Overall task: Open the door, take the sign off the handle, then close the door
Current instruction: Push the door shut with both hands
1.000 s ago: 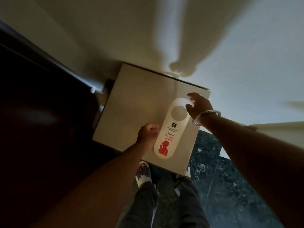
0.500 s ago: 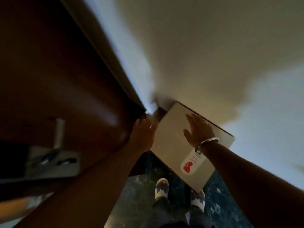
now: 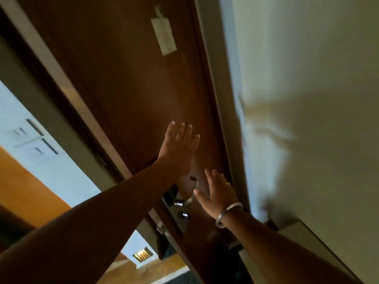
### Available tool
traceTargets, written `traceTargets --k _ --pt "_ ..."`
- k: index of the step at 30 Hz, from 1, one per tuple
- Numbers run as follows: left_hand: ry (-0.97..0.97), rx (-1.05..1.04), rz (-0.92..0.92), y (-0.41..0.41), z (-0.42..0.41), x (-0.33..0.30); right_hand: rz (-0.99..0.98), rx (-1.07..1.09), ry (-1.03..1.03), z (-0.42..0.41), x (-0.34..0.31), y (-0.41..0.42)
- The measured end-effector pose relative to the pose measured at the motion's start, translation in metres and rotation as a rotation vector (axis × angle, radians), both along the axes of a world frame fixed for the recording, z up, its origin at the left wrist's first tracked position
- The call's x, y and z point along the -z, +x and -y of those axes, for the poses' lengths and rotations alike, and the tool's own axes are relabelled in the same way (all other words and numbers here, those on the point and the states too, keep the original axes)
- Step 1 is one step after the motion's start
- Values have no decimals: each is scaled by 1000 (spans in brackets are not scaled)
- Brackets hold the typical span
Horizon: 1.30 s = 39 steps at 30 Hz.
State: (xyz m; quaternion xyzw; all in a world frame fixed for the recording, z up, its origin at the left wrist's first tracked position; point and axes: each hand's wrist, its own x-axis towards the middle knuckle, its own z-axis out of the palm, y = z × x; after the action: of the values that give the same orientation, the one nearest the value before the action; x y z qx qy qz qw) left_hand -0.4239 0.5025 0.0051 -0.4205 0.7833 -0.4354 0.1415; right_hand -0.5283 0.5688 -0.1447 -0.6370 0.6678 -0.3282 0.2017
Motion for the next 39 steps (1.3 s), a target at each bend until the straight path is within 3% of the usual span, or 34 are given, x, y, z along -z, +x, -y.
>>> traceTargets --k 7,10,15,20,30,35,39 --pt "-156 -205 127 54 -3 -59 190 -32 -15 30 -34 79" --pt "-170 -212 157 63 -4 -60 236 12 -109 36 -39 103" --pt "-206 -172 173 75 5 -57 617 -36 -111 40 -32 132" --pt "-198 -157 158 99 15 -57 648 -89 -67 52 -31 154" --pt "-261 9 109 202 89 -51 409 -185 -63 115 -32 230" --pt "-274 80 22 255 140 -46 6 -196 -85 163 -23 253" --pt "-304 78 -210 293 170 -33 -278 -180 -73 204 -19 258"
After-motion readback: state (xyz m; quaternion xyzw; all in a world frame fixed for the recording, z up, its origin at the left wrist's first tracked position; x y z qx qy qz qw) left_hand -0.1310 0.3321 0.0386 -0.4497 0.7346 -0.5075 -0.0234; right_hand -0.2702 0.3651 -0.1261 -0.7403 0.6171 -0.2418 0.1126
